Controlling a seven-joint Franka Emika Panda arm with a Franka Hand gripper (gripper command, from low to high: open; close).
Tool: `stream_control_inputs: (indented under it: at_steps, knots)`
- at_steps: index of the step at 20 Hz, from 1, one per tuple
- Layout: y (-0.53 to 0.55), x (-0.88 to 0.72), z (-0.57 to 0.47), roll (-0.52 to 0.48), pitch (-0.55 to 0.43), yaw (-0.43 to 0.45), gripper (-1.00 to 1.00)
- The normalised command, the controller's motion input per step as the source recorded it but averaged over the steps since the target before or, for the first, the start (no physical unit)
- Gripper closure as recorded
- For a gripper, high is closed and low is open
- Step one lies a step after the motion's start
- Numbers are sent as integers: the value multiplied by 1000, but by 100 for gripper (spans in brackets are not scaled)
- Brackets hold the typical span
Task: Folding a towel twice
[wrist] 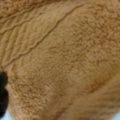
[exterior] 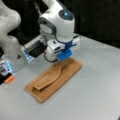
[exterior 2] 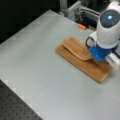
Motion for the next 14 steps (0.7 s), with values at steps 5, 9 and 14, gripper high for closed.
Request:
stream_control_inputs:
  at_steps: [5, 9, 14]
  knots:
    - [188, -113, -100, 180, -138, -106, -100]
    - [96, -226, 161, 106, -6, -168, -100]
    - [9, -280, 319, 14, 160, -144, -100]
